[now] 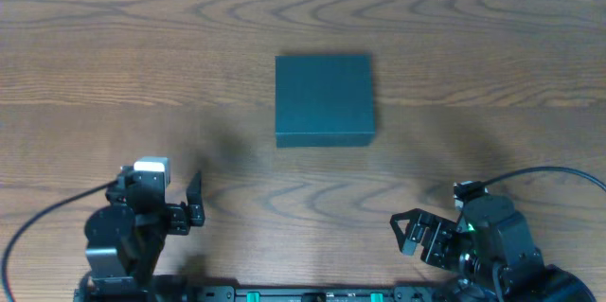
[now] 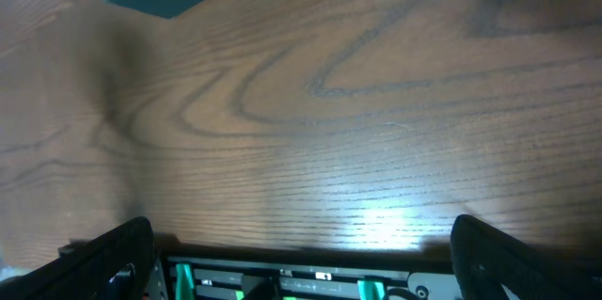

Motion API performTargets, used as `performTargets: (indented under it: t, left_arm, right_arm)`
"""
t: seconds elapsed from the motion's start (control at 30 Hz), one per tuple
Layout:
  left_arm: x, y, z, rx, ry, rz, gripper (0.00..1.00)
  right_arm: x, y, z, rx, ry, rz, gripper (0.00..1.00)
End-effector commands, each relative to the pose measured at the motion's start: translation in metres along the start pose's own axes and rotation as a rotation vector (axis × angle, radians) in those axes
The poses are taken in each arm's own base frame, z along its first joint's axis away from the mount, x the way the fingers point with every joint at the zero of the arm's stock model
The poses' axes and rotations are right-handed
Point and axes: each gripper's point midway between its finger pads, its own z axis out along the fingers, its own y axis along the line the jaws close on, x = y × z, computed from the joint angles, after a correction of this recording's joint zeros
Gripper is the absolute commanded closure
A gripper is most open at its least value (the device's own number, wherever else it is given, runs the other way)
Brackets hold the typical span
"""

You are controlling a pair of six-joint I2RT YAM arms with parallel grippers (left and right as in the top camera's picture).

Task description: Pack container

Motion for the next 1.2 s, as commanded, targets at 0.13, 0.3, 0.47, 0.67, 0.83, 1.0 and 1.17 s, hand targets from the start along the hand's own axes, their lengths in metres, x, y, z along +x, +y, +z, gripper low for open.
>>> performTargets:
  t: [0.13,0.3,0.47,0.67,0.83,1.0,1.17]
  left_arm:
    - [0.034,0.020,0.017,-0.090,-0.070,-0.108,0.05]
    - [0.052,0.022,0.027,-0.098,-0.081,-0.116,0.05]
    - [0.066,0.020,0.043,-0.072,-0.072,-0.145,0.05]
    - [0.068,0.017,0.047,-0.052,-0.074,-0.151,0.05]
    - [0.068,0.017,0.047,-0.052,-0.074,-0.151,0.05]
    - [0.068,0.017,0.047,-0.052,-0.074,-0.151,0.05]
    - [0.068,0.017,0.047,-0.052,-0.074,-0.151,0.05]
  right_arm:
    - [0.001,0.000,0.000,-0.004,0.005,0.010,0.01]
    - [0.001,0.000,0.000,-0.004,0.005,0.010,0.01]
    - [0.001,0.000,0.000,-0.004,0.005,0.010,0.01]
    - [0.001,0.000,0.000,-0.004,0.005,0.010,0.01]
    - [0.001,0.000,0.000,-0.004,0.005,0.010,0.01]
    - [0.001,0.000,0.000,-0.003,0.005,0.010,0.01]
    - [0.001,0.000,0.000,-0.003,0.005,0.010,0.01]
